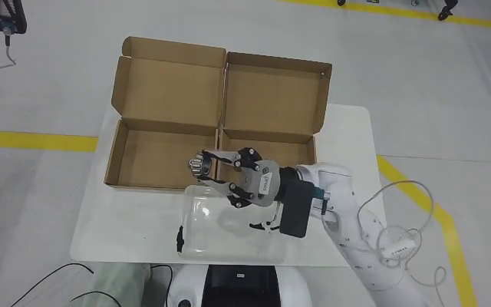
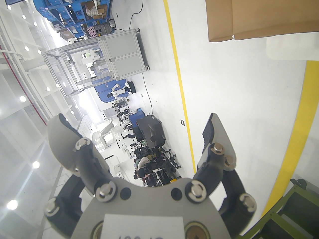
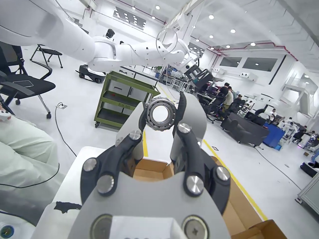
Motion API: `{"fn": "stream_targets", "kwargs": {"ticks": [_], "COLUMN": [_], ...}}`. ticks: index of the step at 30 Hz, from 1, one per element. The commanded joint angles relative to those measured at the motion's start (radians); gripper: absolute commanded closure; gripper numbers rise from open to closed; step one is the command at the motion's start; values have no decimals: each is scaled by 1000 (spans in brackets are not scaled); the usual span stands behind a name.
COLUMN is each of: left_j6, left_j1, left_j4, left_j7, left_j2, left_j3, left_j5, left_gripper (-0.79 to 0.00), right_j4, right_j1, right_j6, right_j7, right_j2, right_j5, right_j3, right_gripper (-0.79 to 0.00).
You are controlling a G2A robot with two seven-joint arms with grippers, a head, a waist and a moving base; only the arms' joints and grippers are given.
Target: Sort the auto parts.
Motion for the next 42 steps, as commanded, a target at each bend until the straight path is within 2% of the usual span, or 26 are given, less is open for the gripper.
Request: {"fn": "stream_targets", "kwargs": {"ticks": [1, 9, 21, 33, 39, 42], "left_j6": [0, 0, 0, 0, 0, 0], "left_j1": [0, 0, 0, 0, 0, 0], "left_j4": [0, 0, 0, 0, 0, 0], "left_j7": [0, 0, 0, 0, 0, 0], "left_j2": [0, 0, 0, 0, 0, 0], "left_j3": [0, 0, 0, 0, 0, 0], "left_j5": [0, 0, 0, 0, 0, 0], "left_gripper": [-785, -785, -785, -785, -785, -785], "right_j4": [-15, -36, 30, 63, 119, 163], "right_j1": [-4, -3, 3, -38, 13, 54], "right_j6": [2, -4, 28, -97, -144, -120], "right_j7": [-4, -27, -46, 150, 342, 455], "right_j2": [2, 8, 11, 34, 31, 21], "right_j5": [3, 30, 18, 6, 57, 108], "right_j3": [9, 39, 51, 56, 6, -31], "right_gripper": [0, 0, 0, 0, 0, 0]}}
